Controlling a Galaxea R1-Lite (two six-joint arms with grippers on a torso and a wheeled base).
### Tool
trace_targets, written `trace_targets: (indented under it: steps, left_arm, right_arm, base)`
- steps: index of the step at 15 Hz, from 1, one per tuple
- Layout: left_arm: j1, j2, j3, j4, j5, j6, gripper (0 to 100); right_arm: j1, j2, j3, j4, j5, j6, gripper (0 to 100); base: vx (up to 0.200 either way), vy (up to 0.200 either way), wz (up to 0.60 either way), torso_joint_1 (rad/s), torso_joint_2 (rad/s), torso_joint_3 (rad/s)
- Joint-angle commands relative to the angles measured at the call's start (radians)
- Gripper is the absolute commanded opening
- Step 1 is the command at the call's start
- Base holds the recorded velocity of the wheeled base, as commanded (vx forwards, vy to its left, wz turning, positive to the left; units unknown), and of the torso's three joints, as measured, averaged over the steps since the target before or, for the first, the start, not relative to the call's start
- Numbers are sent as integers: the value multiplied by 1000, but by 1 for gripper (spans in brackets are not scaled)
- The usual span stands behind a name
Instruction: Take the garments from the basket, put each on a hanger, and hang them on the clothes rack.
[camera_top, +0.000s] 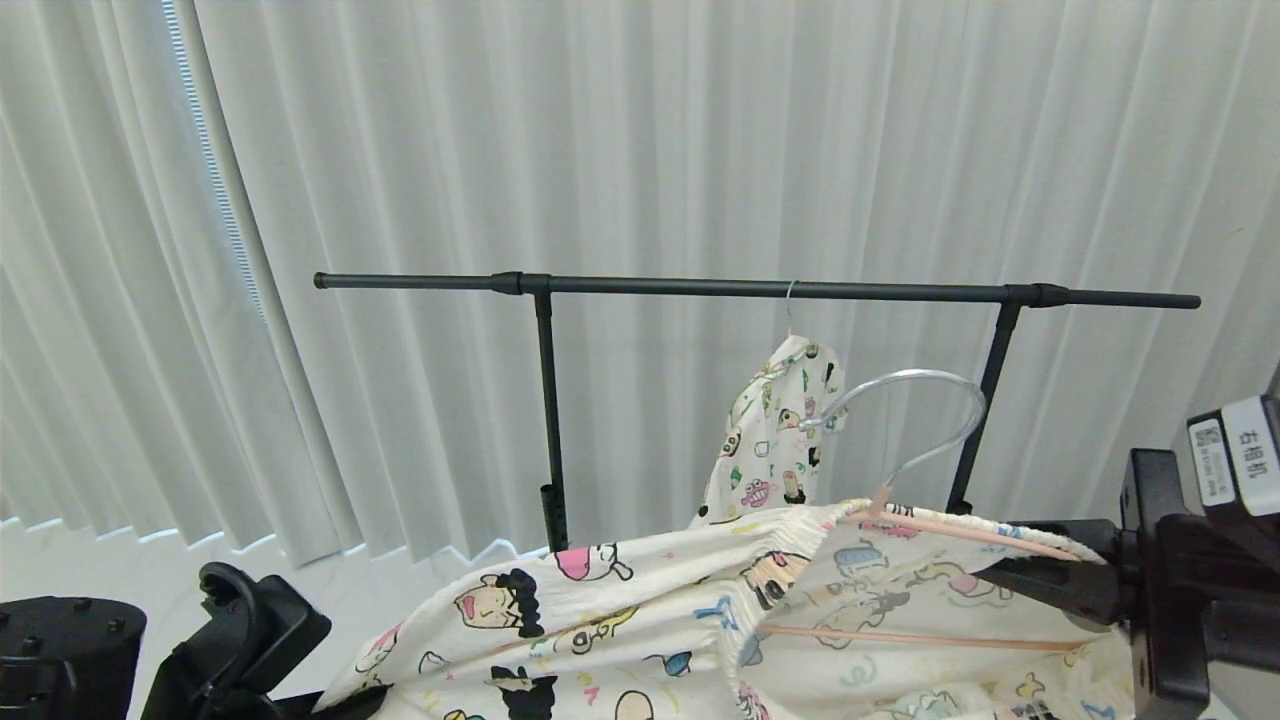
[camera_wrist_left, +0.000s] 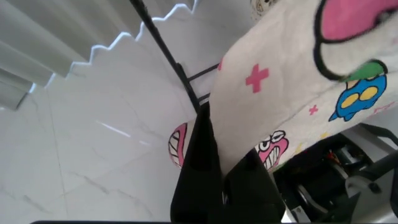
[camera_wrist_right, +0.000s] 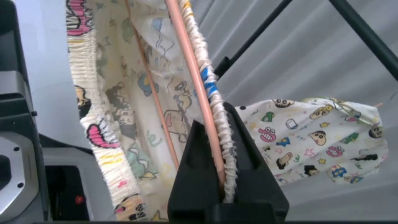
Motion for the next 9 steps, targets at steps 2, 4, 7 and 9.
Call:
trace_targets:
  steps: [2,4,7,9]
  left_arm:
    - [-28,-51,-6,-1,-1,0,0]
    - [-28,-86,-7,-1,-1,-3,100]
    - [-28,-137,-10,-1,-1,-4,100]
    - [-27,-177,-23,-1,-1,-6,100]
  right_arm:
    - [-1,-6,6,0,-2,0,0]
    - [-9,-9,14,0,-35,0,0]
    - [-67,-28,45,3,-92,0,0]
    - [-168,-58,66,20,-98,0,0]
  base:
    - [0,0,0,0,0,0]
    - [0,0,0,0,0,0]
    - [0,0,0,0,0,0]
    - [0,0,0,0,0,0]
